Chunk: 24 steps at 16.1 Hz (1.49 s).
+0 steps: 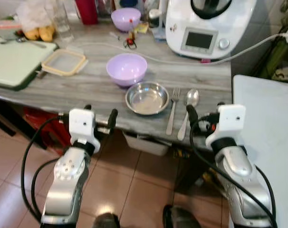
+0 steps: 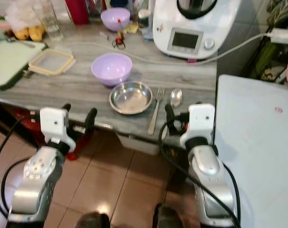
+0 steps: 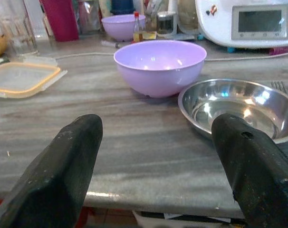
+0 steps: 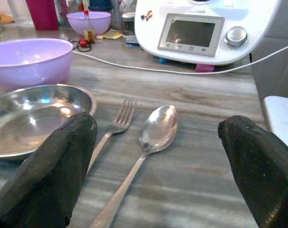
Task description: Setting the table
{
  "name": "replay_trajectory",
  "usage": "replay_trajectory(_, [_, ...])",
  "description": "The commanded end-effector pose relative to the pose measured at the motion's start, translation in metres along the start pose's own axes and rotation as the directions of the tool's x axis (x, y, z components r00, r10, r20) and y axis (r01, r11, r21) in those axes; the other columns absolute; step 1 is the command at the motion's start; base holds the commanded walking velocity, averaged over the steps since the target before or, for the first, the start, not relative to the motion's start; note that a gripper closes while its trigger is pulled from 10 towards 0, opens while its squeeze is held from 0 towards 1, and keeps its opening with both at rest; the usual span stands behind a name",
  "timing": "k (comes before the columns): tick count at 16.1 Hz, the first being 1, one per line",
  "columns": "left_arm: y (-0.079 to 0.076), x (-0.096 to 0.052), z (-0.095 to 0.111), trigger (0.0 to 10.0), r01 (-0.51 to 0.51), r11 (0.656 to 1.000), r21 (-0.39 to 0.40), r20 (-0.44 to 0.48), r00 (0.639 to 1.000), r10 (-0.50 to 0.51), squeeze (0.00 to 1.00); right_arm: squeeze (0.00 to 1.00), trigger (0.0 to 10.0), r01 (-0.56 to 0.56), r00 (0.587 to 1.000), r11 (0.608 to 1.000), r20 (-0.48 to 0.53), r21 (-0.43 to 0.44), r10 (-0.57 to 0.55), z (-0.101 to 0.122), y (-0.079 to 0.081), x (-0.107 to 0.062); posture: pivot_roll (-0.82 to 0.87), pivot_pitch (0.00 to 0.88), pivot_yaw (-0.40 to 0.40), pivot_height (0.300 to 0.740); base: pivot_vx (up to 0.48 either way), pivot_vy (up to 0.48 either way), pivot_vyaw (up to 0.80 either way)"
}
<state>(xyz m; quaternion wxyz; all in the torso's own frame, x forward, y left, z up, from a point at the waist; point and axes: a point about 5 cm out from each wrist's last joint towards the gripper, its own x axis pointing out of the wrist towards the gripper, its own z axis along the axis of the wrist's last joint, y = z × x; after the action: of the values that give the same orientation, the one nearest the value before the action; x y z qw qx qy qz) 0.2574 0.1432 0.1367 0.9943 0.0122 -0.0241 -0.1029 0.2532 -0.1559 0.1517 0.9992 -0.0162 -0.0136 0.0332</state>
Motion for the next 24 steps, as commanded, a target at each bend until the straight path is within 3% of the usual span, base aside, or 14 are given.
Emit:
replay_trajectory(1, [0.0042, -0.002, -0.0047, 10.0, -0.019, 1.0, -0.005, -0.022, 1.0, 0.019, 0.0, 0.0, 10.0, 0.005, 1.0, 1.0, -0.004, 0.011, -0.005, -0.0031, -0.0026, -0.001, 0.0, 0.06, 0.05, 0.74, -0.292, 0.0, -0.64])
replay_trajectory(7, [0.0024, 0.0004, -0.005, 10.0, -0.016, 1.0, -0.011, -0.021, 1.0, 0.015, 0.0, 0.0, 10.0, 0.007, 1.0, 1.0, 0.006, 0.02, -0.007, -0.0033, -0.0038, 0.0019, -0.01, 0.072, 0.042, 0.74, -0.295, 0.0, -0.64])
replay_trajectory(24, [0.002, 0.0014, -0.0063, 10.0, -0.015, 1.0, -0.01, -0.019, 1.0, 0.015, 0.0, 0.0, 10.0, 0.027, 1.0, 0.999, 0.003, 0.037, -0.027, -0.0068, -0.0075, 0.004, -0.01, 0.06, 0.042, 0.74, -0.303, 0.0, 0.0])
